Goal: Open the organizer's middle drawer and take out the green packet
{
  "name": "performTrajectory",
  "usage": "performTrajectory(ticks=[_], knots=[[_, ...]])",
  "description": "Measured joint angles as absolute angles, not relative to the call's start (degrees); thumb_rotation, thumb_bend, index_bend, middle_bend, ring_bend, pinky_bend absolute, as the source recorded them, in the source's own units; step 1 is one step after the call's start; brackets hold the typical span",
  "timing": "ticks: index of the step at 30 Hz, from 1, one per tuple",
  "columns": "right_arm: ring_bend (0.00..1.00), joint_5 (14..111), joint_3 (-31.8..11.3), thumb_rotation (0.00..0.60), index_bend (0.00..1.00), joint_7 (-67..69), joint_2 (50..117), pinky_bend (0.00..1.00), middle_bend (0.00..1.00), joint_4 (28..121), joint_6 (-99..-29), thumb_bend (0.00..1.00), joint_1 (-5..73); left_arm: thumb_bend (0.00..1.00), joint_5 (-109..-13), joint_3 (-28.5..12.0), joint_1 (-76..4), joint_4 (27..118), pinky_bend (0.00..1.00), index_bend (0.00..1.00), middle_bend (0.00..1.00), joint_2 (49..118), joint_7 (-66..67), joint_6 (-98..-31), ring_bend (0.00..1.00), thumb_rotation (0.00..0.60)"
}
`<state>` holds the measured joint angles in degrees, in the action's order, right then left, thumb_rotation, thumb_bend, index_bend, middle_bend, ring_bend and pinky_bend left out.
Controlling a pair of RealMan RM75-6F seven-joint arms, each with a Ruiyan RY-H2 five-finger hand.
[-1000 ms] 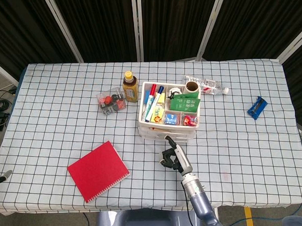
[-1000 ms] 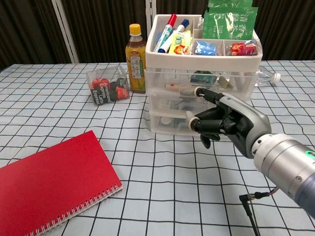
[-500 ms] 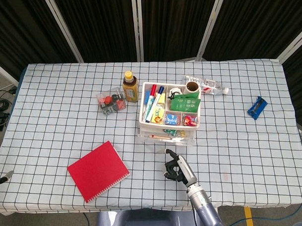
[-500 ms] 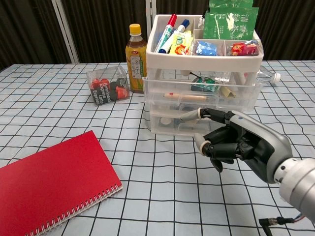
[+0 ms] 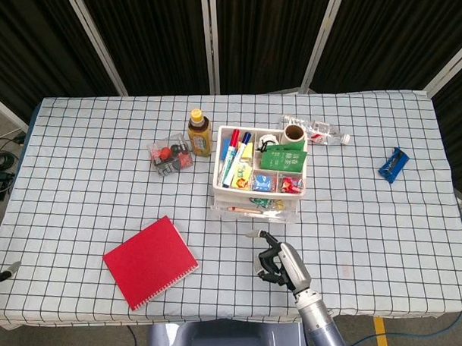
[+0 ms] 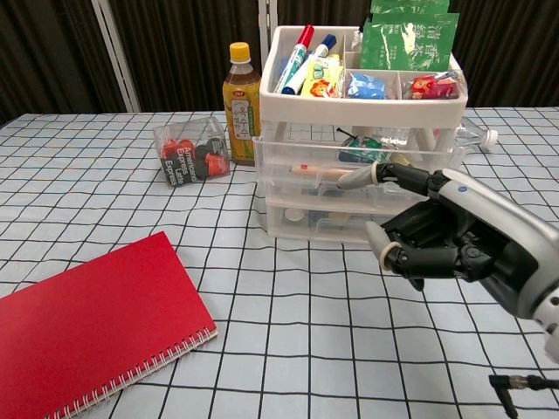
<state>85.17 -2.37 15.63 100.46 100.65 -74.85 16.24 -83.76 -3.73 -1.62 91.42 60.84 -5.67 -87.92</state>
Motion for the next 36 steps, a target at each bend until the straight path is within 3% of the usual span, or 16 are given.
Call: performTrajectory(ticks=[9, 18, 27, 36], knots=[[0.93, 90.0, -0.79, 0.6, 0.17, 4.79, 92.32, 0.77, 0.93, 105.49, -76.51, 0.44, 15.93, 0.06, -83.73, -3.93, -1.15, 91.71, 0.0, 0.0, 0.0, 60.63, -5.67, -88.96, 0.0, 0.6], [0.93, 84.75, -5.09, 0.6, 0.16, -10.32, 87.45, 0.76, 0.93, 110.05, -74.47, 0.43, 17.79, 0.06, -83.69, -3.94, -1.15, 91.86, 0.0, 0.0, 0.0, 60.72, -5.11, -88.93, 0.0, 0.6], [0.93, 76.03, -9.21, 0.6, 0.16, -18.84, 86.87, 0.76, 0.93, 112.01, -72.23, 0.43, 20.38, 0.06, -83.46, -4.05, -1.17, 91.71, 0.0, 0.0, 0.0, 60.65, -5.43, -88.74, 0.0, 0.6], [0.93, 72.7, -10.21, 0.6, 0.2, -20.82, 88.05, 0.76, 0.93, 111.21, -71.46, 0.44, 21.97, 0.06, -83.36, -4.1, -1.2, 91.63, 0.0, 0.0, 0.0, 60.6, -5.68, -88.59, 0.0, 0.6]])
